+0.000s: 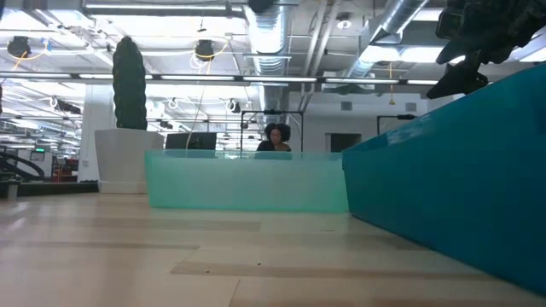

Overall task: Pick and place medicine bottles into bin by pill shape (circle, oval)
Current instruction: Put the large orange pill bottle into the blue bin

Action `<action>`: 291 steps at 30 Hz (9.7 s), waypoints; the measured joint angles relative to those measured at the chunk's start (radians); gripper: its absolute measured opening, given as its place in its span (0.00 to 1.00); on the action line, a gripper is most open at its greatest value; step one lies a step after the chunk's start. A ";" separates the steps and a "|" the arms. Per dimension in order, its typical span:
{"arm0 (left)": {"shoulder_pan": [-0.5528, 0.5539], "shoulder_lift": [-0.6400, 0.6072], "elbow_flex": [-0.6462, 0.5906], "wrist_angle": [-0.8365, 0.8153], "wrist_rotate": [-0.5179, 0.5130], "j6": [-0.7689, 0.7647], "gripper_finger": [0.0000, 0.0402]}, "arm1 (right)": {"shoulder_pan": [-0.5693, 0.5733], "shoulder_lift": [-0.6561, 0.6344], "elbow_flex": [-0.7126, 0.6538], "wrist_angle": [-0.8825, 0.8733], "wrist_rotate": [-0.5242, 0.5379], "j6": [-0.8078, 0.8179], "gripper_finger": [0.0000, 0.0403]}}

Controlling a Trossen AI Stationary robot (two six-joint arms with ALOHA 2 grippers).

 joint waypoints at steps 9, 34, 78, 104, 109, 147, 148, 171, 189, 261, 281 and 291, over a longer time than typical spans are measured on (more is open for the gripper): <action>0.003 0.259 0.243 -0.029 0.067 0.099 0.51 | 0.000 0.001 -0.001 -0.009 0.000 0.000 0.83; -0.011 0.721 0.737 -0.414 0.075 0.303 0.51 | 0.000 0.000 -0.001 -0.029 0.000 0.001 0.83; -0.040 0.803 0.738 -0.399 0.028 0.396 0.51 | 0.000 0.001 0.000 -0.030 0.000 0.003 0.83; -0.031 0.802 0.738 -0.363 0.033 0.422 0.63 | 0.000 0.001 0.000 -0.029 0.000 0.000 0.83; -0.031 0.802 0.738 -0.364 0.032 0.417 0.64 | 0.000 0.001 0.000 -0.029 0.000 0.000 0.83; -0.379 0.475 0.840 -1.009 -0.095 -0.054 0.64 | 0.006 0.001 0.000 -0.035 -0.003 0.053 0.83; -0.409 0.480 0.838 -1.015 -0.098 -0.091 0.64 | 0.010 0.000 0.000 -0.041 -0.003 0.053 0.83; -0.652 0.490 0.457 -0.856 -0.037 -0.636 0.87 | 0.039 0.001 0.000 -0.078 -0.003 0.019 0.83; -0.630 0.491 0.303 -0.752 -0.068 -0.495 0.86 | 0.039 0.001 0.000 -0.084 -0.003 0.019 0.83; -0.052 0.572 0.651 -0.448 -0.019 0.271 0.53 | 0.039 0.000 -0.001 -0.113 -0.002 -0.008 0.83; -0.081 0.688 0.653 -0.397 -0.023 0.252 0.53 | 0.032 0.001 -0.001 -0.113 -0.001 -0.008 0.83; -0.080 0.727 0.651 -0.386 -0.029 0.256 0.53 | 0.032 0.001 -0.001 -0.115 -0.001 -0.007 0.83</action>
